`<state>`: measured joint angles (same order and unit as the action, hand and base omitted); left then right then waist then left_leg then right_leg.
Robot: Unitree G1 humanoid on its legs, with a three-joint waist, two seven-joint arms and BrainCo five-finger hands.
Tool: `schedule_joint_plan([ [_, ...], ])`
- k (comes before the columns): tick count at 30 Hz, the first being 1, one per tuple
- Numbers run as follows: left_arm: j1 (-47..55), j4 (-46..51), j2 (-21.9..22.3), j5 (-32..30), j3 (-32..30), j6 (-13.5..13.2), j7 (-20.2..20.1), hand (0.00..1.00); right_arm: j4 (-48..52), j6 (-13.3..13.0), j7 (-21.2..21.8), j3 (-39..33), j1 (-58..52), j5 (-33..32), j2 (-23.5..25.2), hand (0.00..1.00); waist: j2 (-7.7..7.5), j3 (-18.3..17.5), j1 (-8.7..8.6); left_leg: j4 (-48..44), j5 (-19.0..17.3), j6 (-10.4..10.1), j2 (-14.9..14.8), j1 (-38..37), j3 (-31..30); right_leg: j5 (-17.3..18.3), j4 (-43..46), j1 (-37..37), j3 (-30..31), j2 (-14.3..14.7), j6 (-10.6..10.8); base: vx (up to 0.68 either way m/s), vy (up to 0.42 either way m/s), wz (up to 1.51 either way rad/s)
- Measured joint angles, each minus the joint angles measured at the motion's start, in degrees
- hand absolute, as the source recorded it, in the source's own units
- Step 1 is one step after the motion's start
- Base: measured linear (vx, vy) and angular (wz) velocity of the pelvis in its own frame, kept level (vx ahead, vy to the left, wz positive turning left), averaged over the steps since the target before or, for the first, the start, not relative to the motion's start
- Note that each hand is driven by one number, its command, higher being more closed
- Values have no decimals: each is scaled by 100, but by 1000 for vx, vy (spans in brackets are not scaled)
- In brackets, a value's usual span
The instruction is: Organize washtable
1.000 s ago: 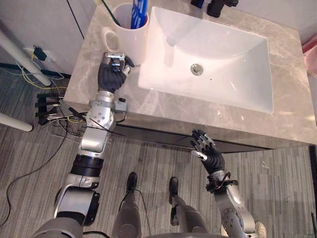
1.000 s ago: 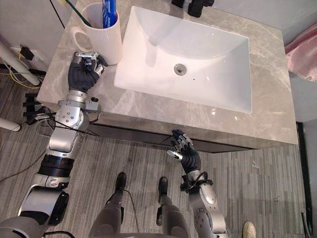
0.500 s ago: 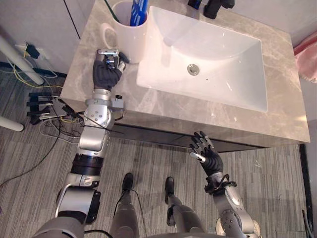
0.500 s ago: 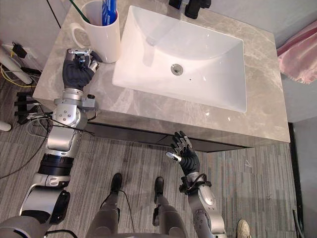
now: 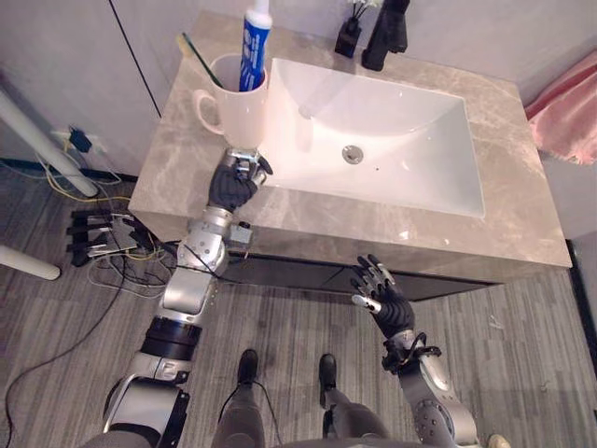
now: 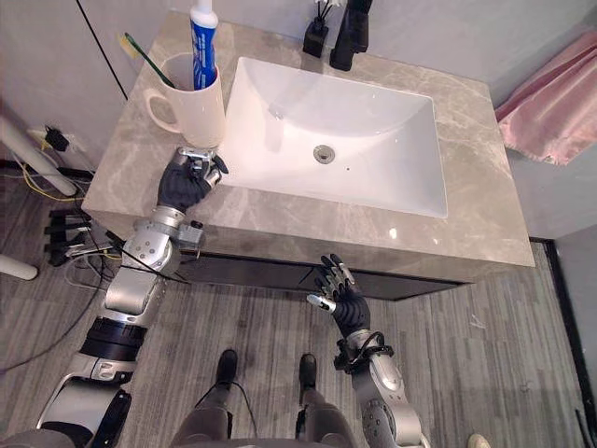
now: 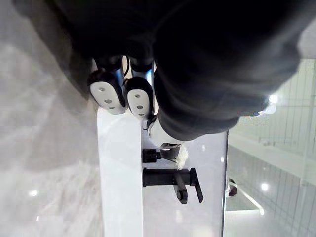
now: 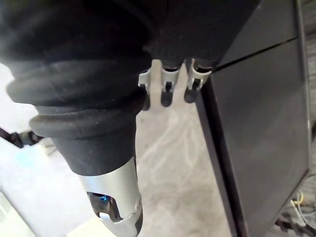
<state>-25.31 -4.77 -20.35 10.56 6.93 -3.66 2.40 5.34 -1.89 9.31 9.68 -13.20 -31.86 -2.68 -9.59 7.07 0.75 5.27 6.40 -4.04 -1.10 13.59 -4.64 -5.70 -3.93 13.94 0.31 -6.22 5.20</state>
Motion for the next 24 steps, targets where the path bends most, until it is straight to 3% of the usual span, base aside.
schedule_joint_plan([
  [4, 93, 0, -4, 3, 41, 78, -87, 100, -79, 3, 69, 42, -41, -1, -1, 0, 119, -75, -2, 0, 2, 1, -2, -32, -2, -5, -6, -32, -3, 1, -10, 0, 0, 0],
  [19, 7, 17, -253, 233, 192, 142, -106, 100, -180, 10, 90, 86, -82, -7, 4, 0, 133, -85, -32, -2, 23, 32, 0, -95, -12, -37, -48, -112, -16, 0, -1, 4, -1, 0],
  [24, -176, -73, -313, 244, 177, 180, -82, 100, -181, 10, 85, 86, -124, -7, 2, 0, 203, -128, -33, -1, 23, 31, 1, -94, -12, -37, -49, -111, -18, -1, -2, 0, 0, 0],
])
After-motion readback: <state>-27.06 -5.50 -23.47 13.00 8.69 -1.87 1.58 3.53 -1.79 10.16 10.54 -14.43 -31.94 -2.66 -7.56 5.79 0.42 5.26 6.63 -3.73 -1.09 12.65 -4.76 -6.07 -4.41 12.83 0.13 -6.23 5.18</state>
